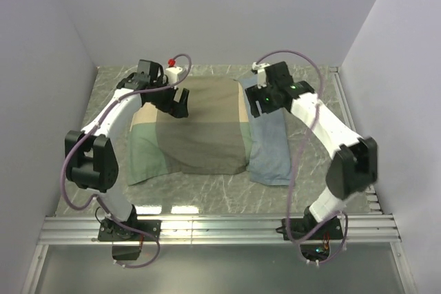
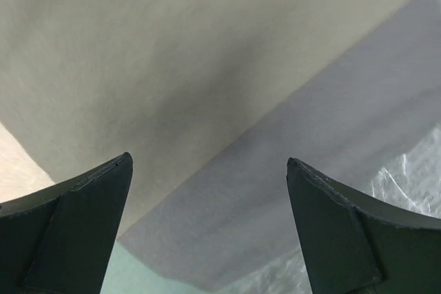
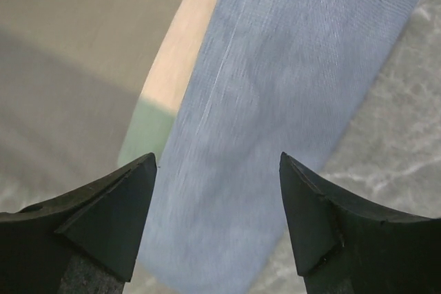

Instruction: Put the pillow into the pillowcase

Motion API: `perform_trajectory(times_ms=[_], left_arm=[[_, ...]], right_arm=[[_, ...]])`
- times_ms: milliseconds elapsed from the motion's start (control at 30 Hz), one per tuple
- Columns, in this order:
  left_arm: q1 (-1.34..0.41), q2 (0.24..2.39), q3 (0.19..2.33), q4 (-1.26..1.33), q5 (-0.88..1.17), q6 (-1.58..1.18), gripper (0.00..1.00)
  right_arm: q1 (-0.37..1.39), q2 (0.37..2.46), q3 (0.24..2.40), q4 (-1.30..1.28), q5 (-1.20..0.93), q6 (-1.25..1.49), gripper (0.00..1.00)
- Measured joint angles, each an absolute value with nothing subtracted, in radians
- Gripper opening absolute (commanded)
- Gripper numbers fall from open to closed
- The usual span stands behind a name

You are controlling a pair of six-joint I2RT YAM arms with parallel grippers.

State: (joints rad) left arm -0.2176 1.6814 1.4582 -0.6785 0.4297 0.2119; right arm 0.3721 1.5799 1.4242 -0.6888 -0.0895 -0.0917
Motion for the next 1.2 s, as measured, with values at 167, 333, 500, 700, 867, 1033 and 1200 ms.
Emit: perform_trajectory(times_ms=[167, 333, 500, 700, 867, 1033, 1200], left_arm=[[-0.187, 1.753, 1.415, -0.642, 0.424, 0.132, 0.99], [-0.186, 1.798, 1.410, -0.612, 0.420, 0.082, 0.99], [-0.186, 1.827, 1.410, -0.590, 0.412, 0.047, 0.99], [-0.186, 1.880, 1.425, -0.586, 0.393, 0.022, 0.99], [-0.184, 1.905, 1.449, -0.591, 0.387, -0.014, 0.99], [-0.182, 1.925, 1.471, -0.593, 0.376, -0.028, 0.99], [-0.177, 1.930, 1.477, -0.591, 0.376, -0.046, 0.99]], right_arm=[[0.384, 1.777, 1.526, -0.682, -0.026, -0.018, 0.79], [0.395, 1.858, 1.604, -0.691, 0.007, 0.015, 0.79], [0.424, 1.893, 1.663, -0.698, 0.044, 0.018, 0.77], [0.443, 1.974, 1.694, -0.706, 0.098, 0.006, 0.47], [0.442, 1.998, 1.674, -0.710, 0.147, -0.021, 0.19], [0.423, 1.951, 1.623, -0.699, 0.173, -0.054, 0.01], [0.186, 1.795, 1.513, -0.657, 0.154, -0.147, 0.14]])
